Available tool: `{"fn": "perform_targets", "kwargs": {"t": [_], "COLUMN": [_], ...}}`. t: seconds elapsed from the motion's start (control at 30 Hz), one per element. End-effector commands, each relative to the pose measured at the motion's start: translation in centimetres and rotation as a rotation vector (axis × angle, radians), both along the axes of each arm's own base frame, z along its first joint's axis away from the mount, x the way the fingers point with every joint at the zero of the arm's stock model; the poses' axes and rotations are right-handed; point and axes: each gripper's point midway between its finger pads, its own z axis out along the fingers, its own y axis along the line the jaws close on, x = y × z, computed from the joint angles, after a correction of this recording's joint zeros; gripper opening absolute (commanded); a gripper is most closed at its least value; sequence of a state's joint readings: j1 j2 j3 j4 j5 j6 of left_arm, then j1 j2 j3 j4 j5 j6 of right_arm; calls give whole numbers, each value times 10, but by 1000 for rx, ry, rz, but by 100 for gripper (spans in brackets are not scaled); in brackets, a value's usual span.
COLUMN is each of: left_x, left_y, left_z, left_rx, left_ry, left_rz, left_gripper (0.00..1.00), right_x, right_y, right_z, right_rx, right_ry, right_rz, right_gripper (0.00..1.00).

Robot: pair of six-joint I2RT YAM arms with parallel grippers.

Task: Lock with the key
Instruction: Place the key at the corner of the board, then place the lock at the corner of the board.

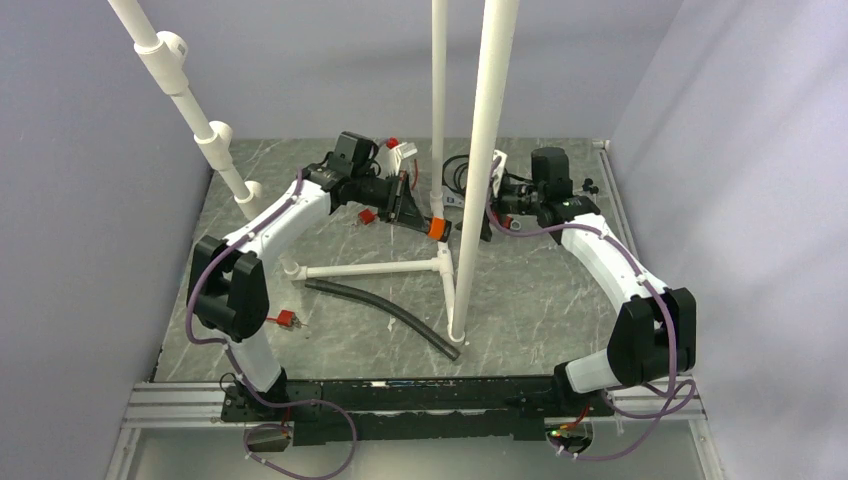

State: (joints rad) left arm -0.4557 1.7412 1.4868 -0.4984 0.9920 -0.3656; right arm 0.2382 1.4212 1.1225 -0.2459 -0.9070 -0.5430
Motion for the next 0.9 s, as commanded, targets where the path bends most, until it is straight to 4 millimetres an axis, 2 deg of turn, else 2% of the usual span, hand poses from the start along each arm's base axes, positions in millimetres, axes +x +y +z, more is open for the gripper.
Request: {"fn": "perform_targets", "kwargs": {"t": [0.0,0.27,0.37,0.67,0.87], "left_x": [-1,1,1,3,3], "left_y": [-11,-15,-16,-21,-25], "left_z": [13,5,4,-1,0], "left_rx": [-32,5,18,30,12], "left_ry": [6,3,-4,6,25], "left_rz": [-15,8,10,19,18], "left_gripper": [0,0,0,0,0], "right_x": [-8,-35,-36,-36,-35], "right_y": [17,35,38,50,50], "right_z": [8,-8,-16,-23,-32], "right_rx": [-25,-96,-121,-159,-170], "right_ry": [-88,-110,-120,-136,-136], "right_rz": [101,241,242,239,225], "right_gripper": [100,94,92,86,82]}}
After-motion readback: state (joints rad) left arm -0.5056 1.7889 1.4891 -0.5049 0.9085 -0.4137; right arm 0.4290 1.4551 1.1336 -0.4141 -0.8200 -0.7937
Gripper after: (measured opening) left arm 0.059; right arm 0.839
